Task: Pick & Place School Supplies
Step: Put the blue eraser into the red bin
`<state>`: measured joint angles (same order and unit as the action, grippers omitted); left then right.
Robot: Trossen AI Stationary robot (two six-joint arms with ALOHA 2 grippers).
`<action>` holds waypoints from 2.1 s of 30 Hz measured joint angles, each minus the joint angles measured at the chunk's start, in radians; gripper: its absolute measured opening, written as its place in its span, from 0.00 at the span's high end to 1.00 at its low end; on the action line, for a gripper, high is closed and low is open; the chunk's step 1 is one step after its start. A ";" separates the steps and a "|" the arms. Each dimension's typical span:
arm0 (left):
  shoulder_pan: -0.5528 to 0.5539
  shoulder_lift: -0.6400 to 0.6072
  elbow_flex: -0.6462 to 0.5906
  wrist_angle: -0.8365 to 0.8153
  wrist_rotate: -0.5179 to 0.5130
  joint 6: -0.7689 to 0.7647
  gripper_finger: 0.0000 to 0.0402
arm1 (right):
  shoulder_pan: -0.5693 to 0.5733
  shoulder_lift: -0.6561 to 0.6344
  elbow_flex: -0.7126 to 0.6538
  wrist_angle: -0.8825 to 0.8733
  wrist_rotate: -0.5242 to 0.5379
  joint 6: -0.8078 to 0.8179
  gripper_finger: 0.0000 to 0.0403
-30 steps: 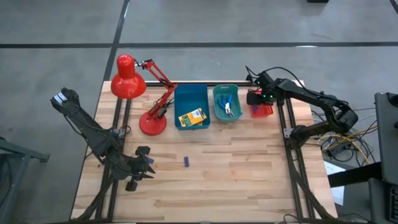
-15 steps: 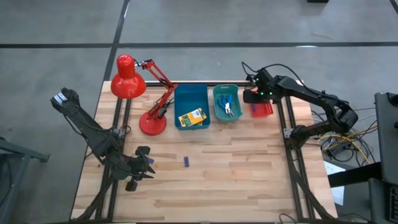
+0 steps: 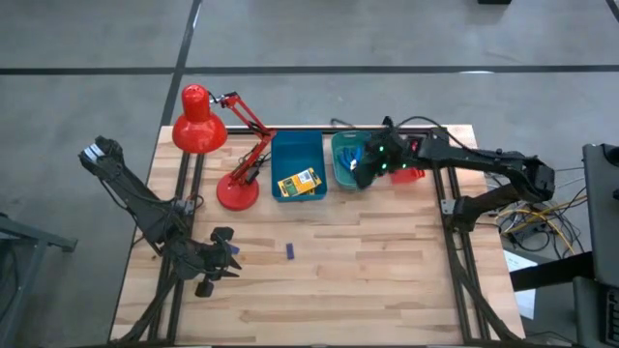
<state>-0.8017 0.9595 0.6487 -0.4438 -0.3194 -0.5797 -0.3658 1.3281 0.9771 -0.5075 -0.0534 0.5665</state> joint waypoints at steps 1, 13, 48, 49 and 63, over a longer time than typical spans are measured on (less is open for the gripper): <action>0.000 0.000 0.000 0.000 0.000 0.000 0.75 | 0.037 0.000 -0.001 0.037 0.000 -0.007 0.66; 0.000 0.000 0.000 0.000 0.000 0.000 0.75 | 0.397 0.034 -0.038 0.369 0.080 -0.075 0.64; 0.000 0.000 0.000 0.000 -0.006 0.036 0.75 | 0.473 0.081 -0.038 0.548 0.080 -0.122 0.64; 0.000 0.000 0.000 0.000 -0.012 0.054 0.75 | 0.473 0.081 -0.038 0.548 0.080 -0.122 0.64; 0.010 -0.005 0.002 -0.021 -0.065 -0.614 0.75 | 0.473 0.081 -0.038 0.548 0.080 -0.122 0.64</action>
<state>-0.7914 0.9544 0.6510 -0.4645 -0.3844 -1.1942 0.1070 1.4090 0.9386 0.0402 0.0261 0.4446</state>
